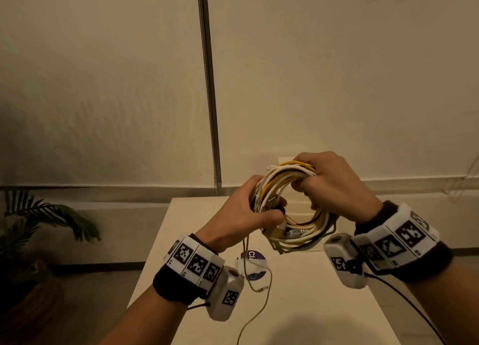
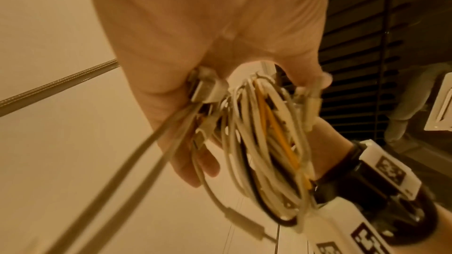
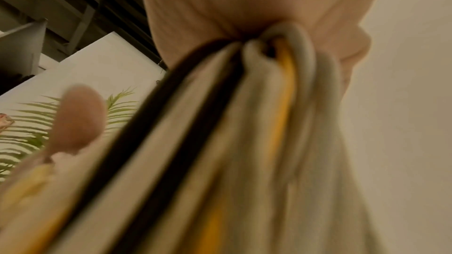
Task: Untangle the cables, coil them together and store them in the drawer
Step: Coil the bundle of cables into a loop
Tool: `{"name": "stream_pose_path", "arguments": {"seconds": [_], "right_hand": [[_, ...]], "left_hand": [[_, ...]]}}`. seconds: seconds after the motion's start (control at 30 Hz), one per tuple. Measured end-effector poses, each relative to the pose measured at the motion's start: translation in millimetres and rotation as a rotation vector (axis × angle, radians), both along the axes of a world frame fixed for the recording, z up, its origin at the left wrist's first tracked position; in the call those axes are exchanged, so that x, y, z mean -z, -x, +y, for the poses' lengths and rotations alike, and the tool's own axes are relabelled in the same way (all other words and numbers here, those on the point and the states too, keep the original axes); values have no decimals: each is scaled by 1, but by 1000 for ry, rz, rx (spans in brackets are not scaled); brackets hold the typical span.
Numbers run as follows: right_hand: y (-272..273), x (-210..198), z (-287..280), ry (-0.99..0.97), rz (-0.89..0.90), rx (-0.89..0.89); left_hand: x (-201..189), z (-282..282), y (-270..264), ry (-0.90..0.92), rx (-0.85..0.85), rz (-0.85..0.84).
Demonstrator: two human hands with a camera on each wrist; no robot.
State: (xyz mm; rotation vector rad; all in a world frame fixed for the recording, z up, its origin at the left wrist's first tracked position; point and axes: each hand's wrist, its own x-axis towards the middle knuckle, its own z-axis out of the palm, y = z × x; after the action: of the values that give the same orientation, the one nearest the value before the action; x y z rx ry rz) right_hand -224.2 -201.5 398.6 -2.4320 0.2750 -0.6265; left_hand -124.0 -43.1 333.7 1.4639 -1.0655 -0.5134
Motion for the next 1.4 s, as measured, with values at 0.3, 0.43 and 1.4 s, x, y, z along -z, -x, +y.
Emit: {"name": "stream_pose_path", "arguments": {"seconds": [0.3,0.43,1.4], "right_hand": [[-2,19,2,-201,-81,70],[1,26,8,-253,-81,9],[-4,26,6,-343,43,-215]], "left_hand": [[3,-4,3,-63,-179,-244],[-1,-7,-7,-24,-185,-227],[-26,-11,-16,-260,-61,-488]]}}
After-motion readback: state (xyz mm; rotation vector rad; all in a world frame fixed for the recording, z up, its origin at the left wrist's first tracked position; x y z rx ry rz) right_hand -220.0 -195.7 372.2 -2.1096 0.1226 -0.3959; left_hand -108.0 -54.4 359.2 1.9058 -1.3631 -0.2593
